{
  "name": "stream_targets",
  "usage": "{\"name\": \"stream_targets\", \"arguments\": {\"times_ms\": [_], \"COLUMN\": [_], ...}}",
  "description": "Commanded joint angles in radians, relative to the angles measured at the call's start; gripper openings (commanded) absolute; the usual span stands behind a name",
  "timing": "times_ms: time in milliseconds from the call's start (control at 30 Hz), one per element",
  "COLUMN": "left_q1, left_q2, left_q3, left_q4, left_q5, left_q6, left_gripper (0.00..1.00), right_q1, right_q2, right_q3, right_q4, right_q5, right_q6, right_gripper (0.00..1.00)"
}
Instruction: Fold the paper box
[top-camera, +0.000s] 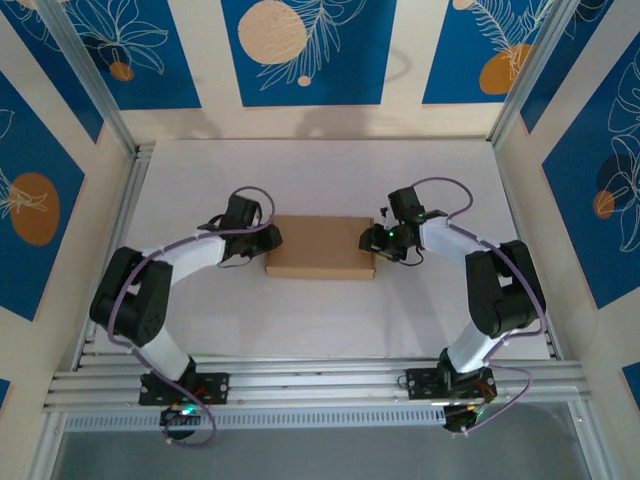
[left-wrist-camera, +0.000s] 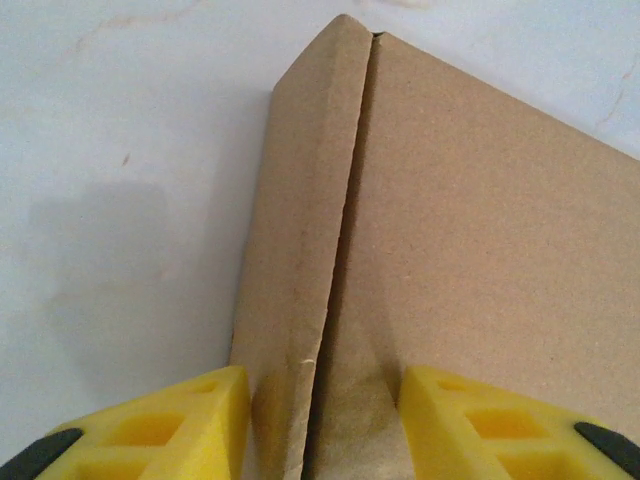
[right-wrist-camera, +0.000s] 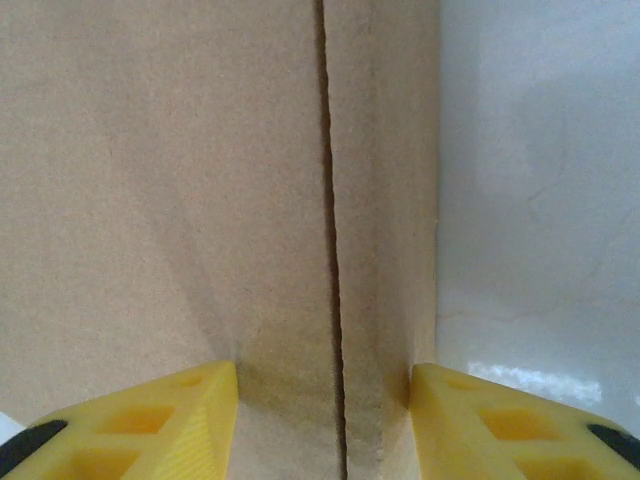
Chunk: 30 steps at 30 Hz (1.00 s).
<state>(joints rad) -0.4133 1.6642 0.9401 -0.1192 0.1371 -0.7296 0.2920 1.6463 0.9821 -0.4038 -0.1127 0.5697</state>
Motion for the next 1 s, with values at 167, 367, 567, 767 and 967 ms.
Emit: {"name": "stream_targets", "arguments": {"times_ms": [167,367,567,767,967], "left_q1": [0.002,0.01,0.019,0.021,0.131], "left_q2": [-0.044,-0.294,-0.621,-0.745,-0.569], "left_q3": [-0.011,0.039,-0.091,-0.509,-0.603], "left_q4": [-0.028,-0.145,-0.011,0.581,0.692], "left_q5": [-0.029,-0.222,-0.43,-0.477,-0.476], "left_q6": [0.0,0.149,0.387,0.825,0.866], "left_gripper": [0.54,1.0,1.0,1.0,1.0], "right_q1": [-0.038,-0.024,0.187,0.14,-0.044], "right_q2": [-0.043,-0.25,-0.575,-0.729,-0.691], "right_q3": [0.036,0.087,0.038,-0.181,-0.501], "right_q4": [-0.015,-0.095,0.015,0.275,0.718], "right_q5": [-0.017,0.087,0.359,0.381,0.351], "right_q6": [-0.044,-0.108,-0.319,-0.463,-0.606], "right_gripper": [0.61,0.99,0.99,0.99,0.99]}}
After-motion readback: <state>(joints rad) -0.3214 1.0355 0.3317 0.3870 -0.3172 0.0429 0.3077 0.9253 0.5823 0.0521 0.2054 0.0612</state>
